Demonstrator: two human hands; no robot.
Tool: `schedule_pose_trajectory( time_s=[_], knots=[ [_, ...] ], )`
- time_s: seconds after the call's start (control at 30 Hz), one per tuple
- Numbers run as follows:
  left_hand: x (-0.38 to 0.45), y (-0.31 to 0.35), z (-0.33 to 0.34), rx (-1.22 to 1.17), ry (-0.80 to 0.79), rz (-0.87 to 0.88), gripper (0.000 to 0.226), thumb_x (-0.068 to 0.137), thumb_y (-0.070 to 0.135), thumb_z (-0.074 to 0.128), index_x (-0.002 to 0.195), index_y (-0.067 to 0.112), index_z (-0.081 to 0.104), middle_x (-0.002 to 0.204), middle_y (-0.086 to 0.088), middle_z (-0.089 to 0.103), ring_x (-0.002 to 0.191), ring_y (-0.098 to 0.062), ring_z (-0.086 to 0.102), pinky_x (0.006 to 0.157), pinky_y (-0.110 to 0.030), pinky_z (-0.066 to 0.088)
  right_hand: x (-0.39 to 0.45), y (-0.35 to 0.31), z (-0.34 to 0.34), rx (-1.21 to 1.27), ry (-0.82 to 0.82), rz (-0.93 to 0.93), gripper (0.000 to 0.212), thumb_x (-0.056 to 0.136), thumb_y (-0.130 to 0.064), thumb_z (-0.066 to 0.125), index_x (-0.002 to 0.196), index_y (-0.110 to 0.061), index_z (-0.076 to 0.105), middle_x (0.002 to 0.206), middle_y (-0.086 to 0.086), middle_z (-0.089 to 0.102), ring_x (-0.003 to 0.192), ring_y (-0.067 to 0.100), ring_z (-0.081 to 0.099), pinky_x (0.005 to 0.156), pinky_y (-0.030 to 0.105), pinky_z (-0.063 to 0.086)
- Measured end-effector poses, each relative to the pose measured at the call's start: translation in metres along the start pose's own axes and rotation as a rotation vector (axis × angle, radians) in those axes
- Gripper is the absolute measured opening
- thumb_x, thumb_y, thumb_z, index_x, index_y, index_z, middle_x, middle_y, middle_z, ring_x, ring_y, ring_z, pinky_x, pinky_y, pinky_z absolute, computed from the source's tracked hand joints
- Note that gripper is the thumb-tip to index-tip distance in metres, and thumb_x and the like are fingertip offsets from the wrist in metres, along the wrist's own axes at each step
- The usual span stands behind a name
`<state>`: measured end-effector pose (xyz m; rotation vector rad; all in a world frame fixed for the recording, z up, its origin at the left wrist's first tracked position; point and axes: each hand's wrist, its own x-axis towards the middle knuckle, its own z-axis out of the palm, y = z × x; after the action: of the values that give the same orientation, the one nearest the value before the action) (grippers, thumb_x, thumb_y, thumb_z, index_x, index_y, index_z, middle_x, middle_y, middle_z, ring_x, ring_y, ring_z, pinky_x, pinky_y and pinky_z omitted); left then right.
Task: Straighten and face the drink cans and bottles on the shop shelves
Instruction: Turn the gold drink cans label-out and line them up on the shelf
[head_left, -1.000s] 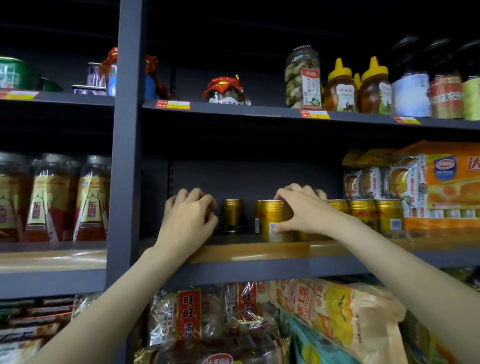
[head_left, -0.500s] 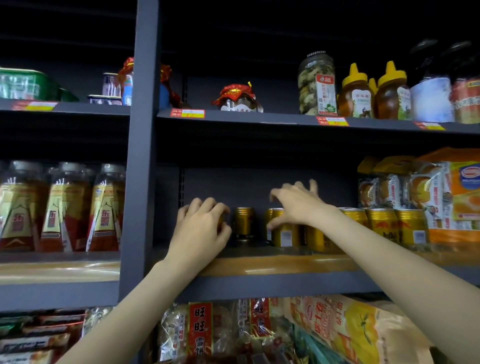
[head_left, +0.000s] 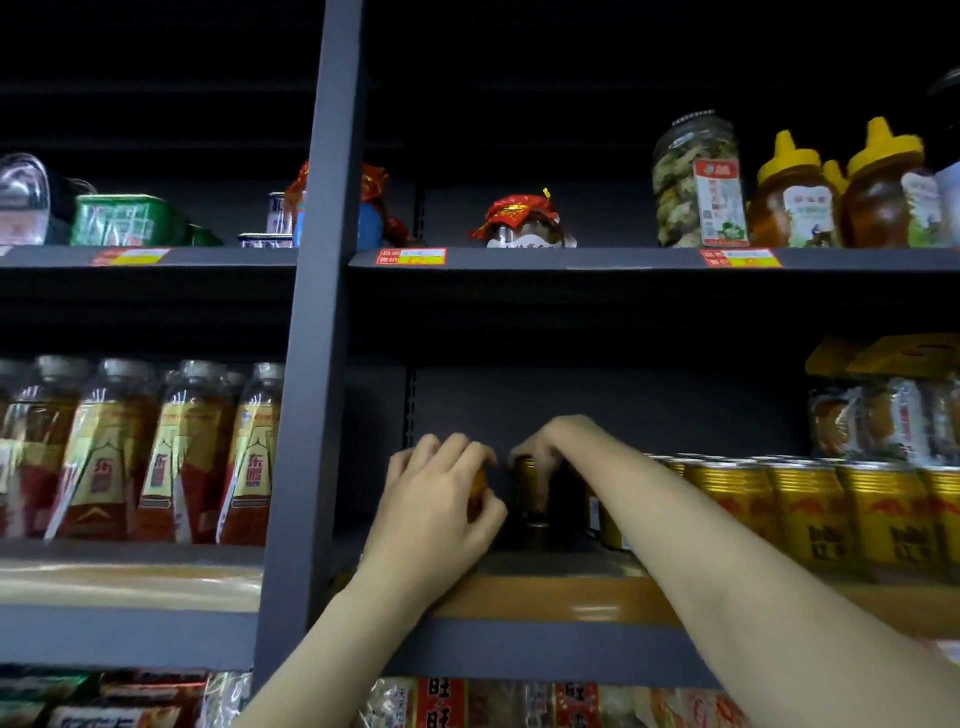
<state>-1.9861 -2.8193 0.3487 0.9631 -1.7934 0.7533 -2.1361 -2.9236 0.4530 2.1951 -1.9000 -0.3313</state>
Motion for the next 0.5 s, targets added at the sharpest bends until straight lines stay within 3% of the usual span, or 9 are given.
schedule_pose_trajectory(
  time_s=[0.2,0.33,0.43,0.5],
  knots=[
    [-0.001,0.0,0.0,0.021,-0.007,0.008,0.039,0.078,0.041,0.033,0.1,0.02,0.058,0.093,0.006,0.054,0.089,-0.016,0.045,0.078,-0.03,0.029,-0.014,0.011,0.004,0.235,0.112,-0.239,0.049,0.079,-0.02,0.074,0.122,-0.029,0.052,0.128,-0.004,0.041,0.116,0.023,0.046,0.086,0.038,0.054],
    [-0.001,0.001,-0.003,0.007,-0.027,-0.001,0.041,0.079,0.042,0.032,0.103,0.02,0.058,0.098,0.006,0.056,0.093,-0.017,0.044,0.081,-0.03,0.027,-0.065,0.018,0.013,0.472,0.357,-0.453,0.034,0.082,-0.015,0.07,0.112,-0.024,0.057,0.106,-0.014,0.048,0.099,0.011,0.053,0.077,0.026,0.056],
    [-0.001,0.003,-0.008,-0.01,-0.059,-0.031,0.029,0.087,0.032,0.045,0.11,0.019,0.057,0.106,0.004,0.056,0.101,-0.018,0.044,0.088,-0.032,0.027,-0.118,0.026,0.021,0.585,0.514,-0.559,0.029,0.086,-0.012,0.066,0.113,-0.02,0.058,0.101,-0.019,0.048,0.091,-0.002,0.052,0.072,0.005,0.047],
    [0.0,0.01,-0.01,-0.046,-0.036,-0.076,0.032,0.09,0.034,0.043,0.115,0.021,0.057,0.114,0.005,0.057,0.11,-0.017,0.044,0.098,-0.03,0.021,-0.147,0.033,0.03,0.687,0.575,-0.591,0.025,0.087,-0.015,0.065,0.107,-0.029,0.06,0.108,-0.017,0.049,0.1,-0.001,0.052,0.077,0.01,0.048]
  ],
)
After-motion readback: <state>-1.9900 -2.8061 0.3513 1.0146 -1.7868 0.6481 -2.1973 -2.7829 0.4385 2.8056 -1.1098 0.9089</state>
